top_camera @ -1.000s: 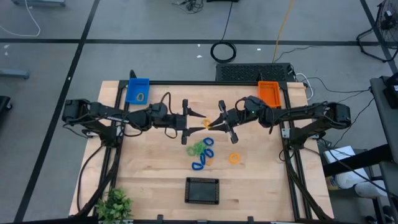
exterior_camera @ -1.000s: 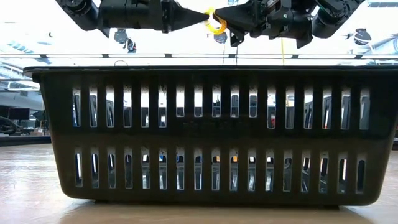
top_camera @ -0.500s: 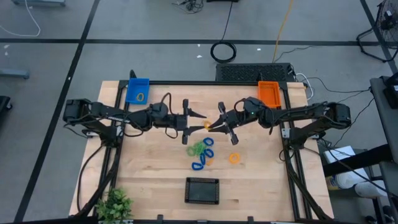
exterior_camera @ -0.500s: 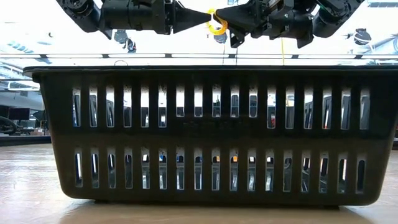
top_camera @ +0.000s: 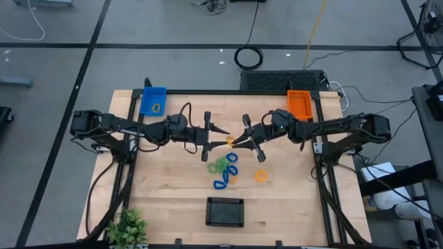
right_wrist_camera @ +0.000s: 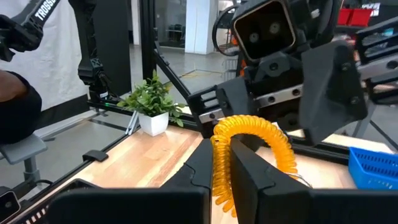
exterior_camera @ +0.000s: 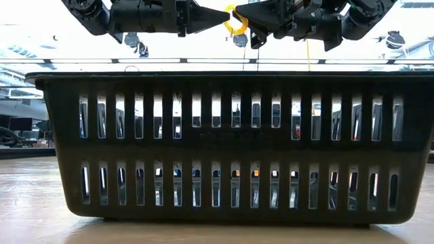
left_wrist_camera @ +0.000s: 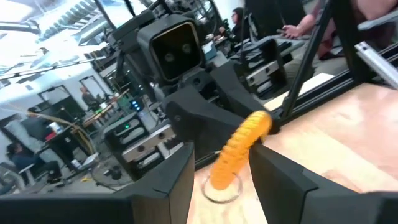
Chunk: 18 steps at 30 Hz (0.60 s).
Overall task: Sort spring keychains into baskets
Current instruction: Put the orange spring keychain into the blue basket
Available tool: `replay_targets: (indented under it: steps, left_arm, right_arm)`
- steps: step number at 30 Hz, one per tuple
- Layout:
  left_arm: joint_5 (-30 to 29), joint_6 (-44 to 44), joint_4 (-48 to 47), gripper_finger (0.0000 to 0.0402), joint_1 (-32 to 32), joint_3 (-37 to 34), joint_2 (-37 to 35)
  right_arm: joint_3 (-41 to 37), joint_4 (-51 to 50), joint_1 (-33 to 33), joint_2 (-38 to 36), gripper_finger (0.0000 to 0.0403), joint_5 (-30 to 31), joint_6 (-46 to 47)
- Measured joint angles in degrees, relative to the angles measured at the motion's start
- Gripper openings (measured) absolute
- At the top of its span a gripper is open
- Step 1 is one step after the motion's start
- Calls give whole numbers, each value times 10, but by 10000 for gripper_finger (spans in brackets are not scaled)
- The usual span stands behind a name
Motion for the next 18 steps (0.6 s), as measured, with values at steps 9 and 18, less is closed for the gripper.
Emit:
replay_targets:
  steps: [9,18]
  left_arm:
    - [8,-8,1,170,0,0,0]
    - [8,-9,1,152,0,0,0]
  right_arm:
    - [0,4,11,0,19,1,-1]
    - [0,4,11,0,19,16,-2]
